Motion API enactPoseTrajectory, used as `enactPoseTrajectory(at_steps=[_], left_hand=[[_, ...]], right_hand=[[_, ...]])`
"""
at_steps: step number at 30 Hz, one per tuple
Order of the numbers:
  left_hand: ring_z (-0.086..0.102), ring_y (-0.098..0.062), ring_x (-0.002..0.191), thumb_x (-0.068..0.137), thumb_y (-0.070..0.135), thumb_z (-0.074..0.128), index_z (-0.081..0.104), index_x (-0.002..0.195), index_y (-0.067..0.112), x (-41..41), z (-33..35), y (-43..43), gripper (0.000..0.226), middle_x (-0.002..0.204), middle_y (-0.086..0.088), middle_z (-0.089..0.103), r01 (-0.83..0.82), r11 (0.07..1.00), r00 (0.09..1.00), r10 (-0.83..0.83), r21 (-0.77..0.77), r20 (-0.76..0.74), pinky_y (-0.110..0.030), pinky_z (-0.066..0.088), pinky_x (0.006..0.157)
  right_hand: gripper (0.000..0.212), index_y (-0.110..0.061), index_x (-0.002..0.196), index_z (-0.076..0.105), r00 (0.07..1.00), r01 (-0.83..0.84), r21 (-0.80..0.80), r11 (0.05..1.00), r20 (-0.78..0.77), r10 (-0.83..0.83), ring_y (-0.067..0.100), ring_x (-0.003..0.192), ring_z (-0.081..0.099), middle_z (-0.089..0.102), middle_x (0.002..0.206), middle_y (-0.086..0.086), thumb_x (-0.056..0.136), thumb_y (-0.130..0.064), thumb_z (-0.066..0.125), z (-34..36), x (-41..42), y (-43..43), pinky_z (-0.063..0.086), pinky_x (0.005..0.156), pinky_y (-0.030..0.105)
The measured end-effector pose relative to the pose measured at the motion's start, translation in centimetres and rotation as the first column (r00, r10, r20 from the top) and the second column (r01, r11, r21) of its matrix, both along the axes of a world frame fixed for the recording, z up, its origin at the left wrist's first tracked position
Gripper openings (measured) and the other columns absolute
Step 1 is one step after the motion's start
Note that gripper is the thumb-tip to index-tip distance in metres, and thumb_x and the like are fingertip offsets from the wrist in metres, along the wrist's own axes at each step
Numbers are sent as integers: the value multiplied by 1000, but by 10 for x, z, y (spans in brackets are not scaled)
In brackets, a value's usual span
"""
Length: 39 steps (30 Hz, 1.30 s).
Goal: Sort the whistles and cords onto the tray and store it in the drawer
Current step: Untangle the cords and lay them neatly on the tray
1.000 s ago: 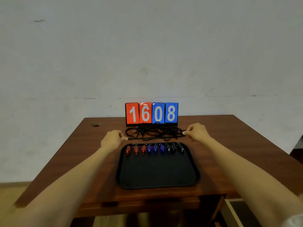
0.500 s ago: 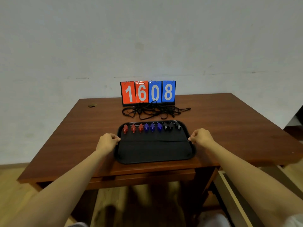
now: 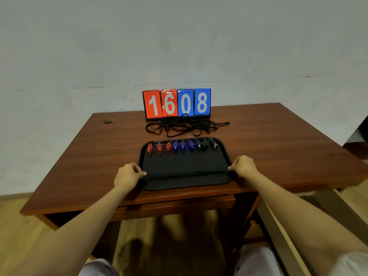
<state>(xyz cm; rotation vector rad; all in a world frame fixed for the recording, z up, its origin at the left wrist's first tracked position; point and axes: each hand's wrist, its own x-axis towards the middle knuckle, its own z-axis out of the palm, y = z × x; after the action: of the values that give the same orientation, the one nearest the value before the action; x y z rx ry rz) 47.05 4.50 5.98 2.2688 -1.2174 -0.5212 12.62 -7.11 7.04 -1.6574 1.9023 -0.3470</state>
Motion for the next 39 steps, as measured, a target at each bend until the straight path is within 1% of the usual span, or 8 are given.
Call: enactPoseTrajectory(at_steps=[5,9,14,17,20,26,35,39], left_hand=[[63,-25,87,83,37,69,61,74,21,0,-6,2,20,81,0,66,18,1000,980,-17,-1,199,-37,46,80],[48,-29,110,84,39,66,64,79,23,-1,-11,1,17,101,-3,60,15,999,943,-25,32,332,-45,34,96],[35,-29,120,84,37,66,68,91,26,-3,-13,-1,13,119,-3,51,28,999,915,-44,46,400,-46,26,100],[30,-29,124,88,32,61,65,107,27,-6,-14,-2,20,125,-2,49,113,991,858,-135,73,496,-45,23,101],[32,-28,124,92,26,55,64,113,29,-11,-12,-3,23,126,-1,51,158,978,790,-209,138,577,-44,23,100],[39,-28,117,95,17,45,67,110,30,-16,-11,-3,29,120,0,58,176,968,761,-250,180,598,-44,24,99],[44,-28,116,95,20,47,65,113,27,-14,-9,0,27,119,-1,61,165,965,757,-256,203,601,-45,24,102],[43,-27,117,95,17,46,63,116,26,-14,-10,2,28,120,-2,60,166,965,760,-255,201,597,-45,24,103]], right_hand=[[29,-13,63,55,998,-17,-42,999,-54,14,29,80,64,65,83,11,86,-22,70,-2,4,5,49,66,35],[26,-14,67,54,998,-15,-85,996,-61,10,28,80,62,65,85,9,87,-21,69,-5,4,4,50,67,35],[22,-16,72,53,996,-41,-134,990,-85,30,29,83,61,63,98,10,87,-20,67,-10,3,2,51,69,38],[13,-15,80,56,987,-114,-191,975,-132,90,29,99,52,53,114,10,89,-19,65,-13,3,3,47,78,39],[7,-15,92,64,951,-243,-287,927,-259,169,30,121,39,52,115,8,91,-21,60,-17,3,4,41,93,39],[17,-23,106,68,837,-487,-242,840,-403,369,25,127,36,56,121,2,93,-28,57,-26,6,3,33,104,38],[26,-21,111,63,859,-431,-252,866,-408,309,29,119,45,60,121,5,96,-9,47,-30,-1,2,39,97,40],[28,-21,114,63,861,-420,-250,873,-415,295,29,121,44,59,122,6,96,-8,45,-29,4,2,35,102,42]])
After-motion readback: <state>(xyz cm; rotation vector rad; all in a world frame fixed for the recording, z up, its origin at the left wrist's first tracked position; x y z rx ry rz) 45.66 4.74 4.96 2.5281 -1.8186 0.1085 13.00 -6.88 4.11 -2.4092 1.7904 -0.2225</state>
